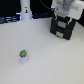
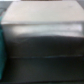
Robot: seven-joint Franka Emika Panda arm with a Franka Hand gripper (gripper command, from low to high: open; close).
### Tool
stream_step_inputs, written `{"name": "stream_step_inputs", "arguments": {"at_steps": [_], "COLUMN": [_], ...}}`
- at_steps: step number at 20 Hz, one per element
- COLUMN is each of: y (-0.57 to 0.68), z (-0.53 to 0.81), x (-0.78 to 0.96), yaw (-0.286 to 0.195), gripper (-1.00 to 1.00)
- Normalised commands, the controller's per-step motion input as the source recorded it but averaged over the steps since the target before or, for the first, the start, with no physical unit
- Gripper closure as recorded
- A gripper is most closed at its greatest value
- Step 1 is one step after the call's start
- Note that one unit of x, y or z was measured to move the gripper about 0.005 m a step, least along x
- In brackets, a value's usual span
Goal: Open the kcup holder, insert the kcup into the holder, and close the kcup holder
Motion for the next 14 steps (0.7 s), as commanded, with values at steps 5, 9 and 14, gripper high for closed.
{"name": "stream_step_inputs", "arguments": {"at_steps": [5,9,14], "y": [-0.09,-0.35,-0.34], "z": [0.02,0.14,0.07], "x": [0.07,0.56,0.66], "yaw": [-0.008,-0.026,-0.035], "gripper": [1.00,1.00,1.00]}}
